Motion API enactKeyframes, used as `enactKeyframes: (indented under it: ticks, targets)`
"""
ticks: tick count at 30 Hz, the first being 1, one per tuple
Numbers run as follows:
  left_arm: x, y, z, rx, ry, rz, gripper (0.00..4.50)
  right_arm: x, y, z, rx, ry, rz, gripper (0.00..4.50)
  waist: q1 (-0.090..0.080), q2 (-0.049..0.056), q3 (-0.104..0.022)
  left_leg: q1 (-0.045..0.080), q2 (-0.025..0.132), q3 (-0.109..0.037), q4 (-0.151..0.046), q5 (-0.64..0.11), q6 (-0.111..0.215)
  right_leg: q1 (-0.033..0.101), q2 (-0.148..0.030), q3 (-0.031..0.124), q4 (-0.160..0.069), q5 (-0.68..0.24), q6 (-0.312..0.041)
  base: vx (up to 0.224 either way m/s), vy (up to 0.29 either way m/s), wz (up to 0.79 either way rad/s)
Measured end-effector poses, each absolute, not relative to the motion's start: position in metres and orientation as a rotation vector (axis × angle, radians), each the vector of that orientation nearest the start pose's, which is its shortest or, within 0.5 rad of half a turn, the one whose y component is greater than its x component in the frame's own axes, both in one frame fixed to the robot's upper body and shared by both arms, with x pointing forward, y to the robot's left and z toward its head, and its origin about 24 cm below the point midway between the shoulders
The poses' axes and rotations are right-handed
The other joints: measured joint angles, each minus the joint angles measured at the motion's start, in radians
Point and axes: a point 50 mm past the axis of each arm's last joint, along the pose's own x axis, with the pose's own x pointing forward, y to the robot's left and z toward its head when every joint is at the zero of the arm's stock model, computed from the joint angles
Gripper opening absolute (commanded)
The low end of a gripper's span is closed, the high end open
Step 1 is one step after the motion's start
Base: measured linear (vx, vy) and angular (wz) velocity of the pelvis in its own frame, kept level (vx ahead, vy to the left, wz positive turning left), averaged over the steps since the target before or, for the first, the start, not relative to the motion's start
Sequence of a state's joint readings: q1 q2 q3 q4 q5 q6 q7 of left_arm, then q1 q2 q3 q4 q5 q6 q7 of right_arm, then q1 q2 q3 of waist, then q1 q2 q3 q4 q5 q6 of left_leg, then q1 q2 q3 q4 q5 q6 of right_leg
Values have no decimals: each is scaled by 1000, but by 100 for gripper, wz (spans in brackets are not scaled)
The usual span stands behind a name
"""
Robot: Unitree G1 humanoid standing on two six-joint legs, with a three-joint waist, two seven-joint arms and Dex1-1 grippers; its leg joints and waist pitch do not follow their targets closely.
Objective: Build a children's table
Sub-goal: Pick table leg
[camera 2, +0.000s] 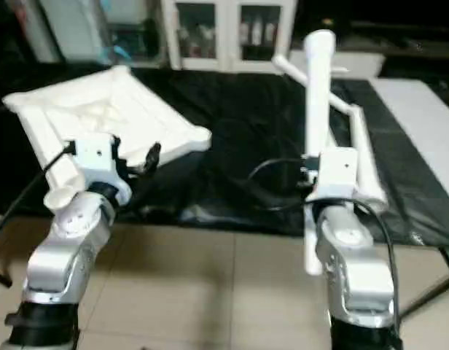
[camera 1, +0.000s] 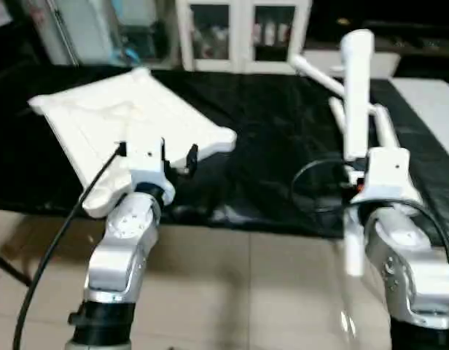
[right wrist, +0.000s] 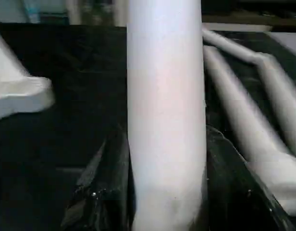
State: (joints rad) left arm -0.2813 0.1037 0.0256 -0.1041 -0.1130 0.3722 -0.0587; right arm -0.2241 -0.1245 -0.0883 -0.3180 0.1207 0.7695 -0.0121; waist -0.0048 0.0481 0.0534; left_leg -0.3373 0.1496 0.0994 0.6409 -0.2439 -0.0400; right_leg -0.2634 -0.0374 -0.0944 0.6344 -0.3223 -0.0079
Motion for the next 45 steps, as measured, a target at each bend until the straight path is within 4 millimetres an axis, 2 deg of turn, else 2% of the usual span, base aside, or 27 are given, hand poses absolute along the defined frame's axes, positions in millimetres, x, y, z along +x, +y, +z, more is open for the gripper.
enactKeyframes:
  ticks: [1, 2, 3, 4, 5, 6, 7, 8, 9, 10, 11, 12, 13, 14, 15, 17, 18, 19, 20, 22, 23, 24, 26, 31, 35, 39, 45]
  targets:
    - [301, 154, 107, 2, -4, -102, 450, 282, -160, 105, -15, 219, 49, 149, -10, -13, -3, 6, -10, -4, -7, -5, 3, -11, -5, 7, 24, -14, -26, 212, 57, -3]
    - [301, 157, 107, 2, -6, -90, 450, 282, -155, 107, -25, 210, 78, 149, -26, -19, -5, 6, -36, -43, -9, -8, 17, -22, -6, 5, 55, -22, -20, 202, 13, 10]
    - [301, 157, 107, -1, -6, -89, 450, 282, -153, 107, -32, 210, 98, 149, -45, -28, -10, 8, -70, -93, -11, -17, 30, -45, -11, 20, 87, -27, -8, 176, -32, 25]
    - [301, 156, 107, -1, -6, -92, 450, 282, -152, 106, -28, 211, 99, 149, -57, -41, -14, 12, -103, -126, -18, -22, 39, -60, -16, 42, 76, -31, 5, 176, -32, 25]
    - [301, 155, 108, 0, -9, -96, 450, 282, -152, 107, -25, 209, 95, 149, -64, -61, -18, 14, -137, -148, -20, -25, 44, -58, -24, 71, 52, -2, 38, 173, -84, 41]
    - [301, 144, 107, -17, -4, -130, 450, 279, -161, 101, -25, 230, 54, 149, -62, -58, -19, -13, -137, -111, 44, -45, 146, -25, -13, 94, 39, -21, 37, 198, -4, 63]
    - [300, 136, 105, -22, 1, -158, 450, 279, -169, 97, -27, 249, 14, 149, -47, -64, -14, -34, -126, -75, 101, -51, 172, 1, -4, 116, 17, -23, 39, 198, -4, 63]
    - [300, 135, 105, -19, 1, -165, 450, 279, -173, 97, -29, 250, -9, 149, -26, -61, -15, -53, -123, -48, 125, -49, 170, 20, -2, 126, -6, -22, 39, 211, 75, 49]
    - [300, 139, 107, -7, -7, -155, 450, 281, -172, 100, -28, 239, -13, 149, -3, -55, -17, -75, -111, -35, 102, -35, 147, 39, 7, 127, -31, -21, 39, 204, 17, 3]
    - [300, 142, 110, 0, -14, -148, 450, 281, -171, 102, -31, 230, -13, 149, 13, -24, -28, -84, -83, -35, 36, -17, 129, 54, 26, 113, -46, -23, 39, 204, 17, 3]
    - [301, 145, 112, 5, -26, -140, 450, 282, -170, 104, -32, 222, -9, 149, 18, 5, -30, -77, -48, -44, -14, 42, 92, 60, 49, 88, -43, -38, 40, 121, -1, -1]
    - [299, 155, 111, 12, -20, -109, 450, 284, -161, 103, -18, 225, 23, 149, 19, 4, -27, -74, -51, -52, 22, 15, 49, 24, 29, 50, 57, -64, 44, 134, 1, -8]
    - [300, 162, 106, 14, 1, -85, 450, 283, -154, 102, -27, 228, 53, 149, 8, 0, -29, -67, -57, -56, 36, 0, 55, -12, 18, 43, 133, -65, 44, 134, 1, -8]
    - [300, 161, 105, 11, 10, -87, 450, 282, -155, 100, -34, 241, 52, 149, 9, 2, -29, -58, -63, -54, 36, -10, 59, -51, 14, 43, 160, -63, 49, 205, 38, -1]
    - [300, 158, 105, 10, 9, -106, 450, 282, -160, 97, -61, 264, 39, 149, 9, 0, -28, -43, -73, -48, 30, -17, 59, -100, 7, 47, 154, -53, 66, 161, 59, 15]
    - [300, 152, 105, 13, 3, -148, 450, 282, -169, 94, -95, 296, 17, 149, 6, -19, -22, -11, -94, -28, 17, -28, 61, -151, -12, 56, 118, -22, 83, 153, 31, 10]
    - [300, 148, 107, 19, -4, -180, 450, 283, -173, 92, -107, 314, 5, 149, 7, -43, -14, 12, -109, -6, 11, -37, 57, -156, -26, 65, 60, 40, 47, 125, -62, 6]
    - [299, 143, 106, 22, 0, -211, 450, 282, -177, 89, -114, 335, -6, 149, 6, -56, -10, 20, -114, 4, 9, -43, 58, -148, -28, 81, 50, 101, 18, 125, -62, 6]
    - [298, 134, 105, 23, 5, -264, 450, 282, -183, 86, -129, 359, -23, 149, 12, -58, -9, 21, -108, 7, 23, -54, 82, -141, -23, 88, 40, 89, 16, 121, -87, 13]
    - [294, 116, 104, 32, 7, -389, 450, 282, -193, 80, -153, 404, -55, 149, 27, -49, -11, 7, -98, -16, 48, -49, 79, -126, -16, 90, 29, 91, 2, 135, -65, 4]
    - [293, 113, 105, 34, 1, -413, 450, 283, -195, 80, -158, 405, -64, 149, 30, -44, -12, -2, -82, -20, 32, -28, 53, -125, -11, 88, 31, 93, 5, 115, -41, -4]
    - [291, 113, 107, 53, -6, -456, 450, 286, -198, 83, -171, 401, -69, 149, 33, -27, -12, -15, -54, -26, 3, -5, 1, -126, 3, 78, 36, 91, 2, 0, 0, 0]
    - [285, 116, 104, 102, 3, -518, 450, 289, -197, 87, -192, 392, -42, 149, 35, -22, -13, -30, -40, -23, 7, 2, -11, -127, 9, 79, 28, 94, 0, 0, 0, 0]
    - [283, 113, 111, 207, -40, -699, 450, 304, -201, 120, -387, 245, 144, 149, 44, -20, -8, -28, -30, 8, 5, 3, -10, -119, -5, 77, 5, 104, -1, -4, 56, 4]
    - [293, 106, 146, 573, -149, -918, 450, 310, -200, 148, -703, 109, 371, 149, 40, -29, -2, -18, -17, 49, 1, 6, 1, -113, -19, 77, 8, 105, 2, -43, 15, 6]
    - [309, 97, 161, 884, -239, -970, 450, 312, -186, 157, -855, 73, 565, 149, 36, -34, 2, -15, -16, 56, 1, 9, 6, -110, -22, 79, 7, 107, 5, 0, 0, 0]
    - [329, 83, 171, 1137, -285, -983, 450, 315, -179, 159, -1044, 127, 723, 149, 40, -36, 3, -30, -14, 58, 1, 17, 16, -122, -23, 78, 7, 112, 8, 0, 0, 0]
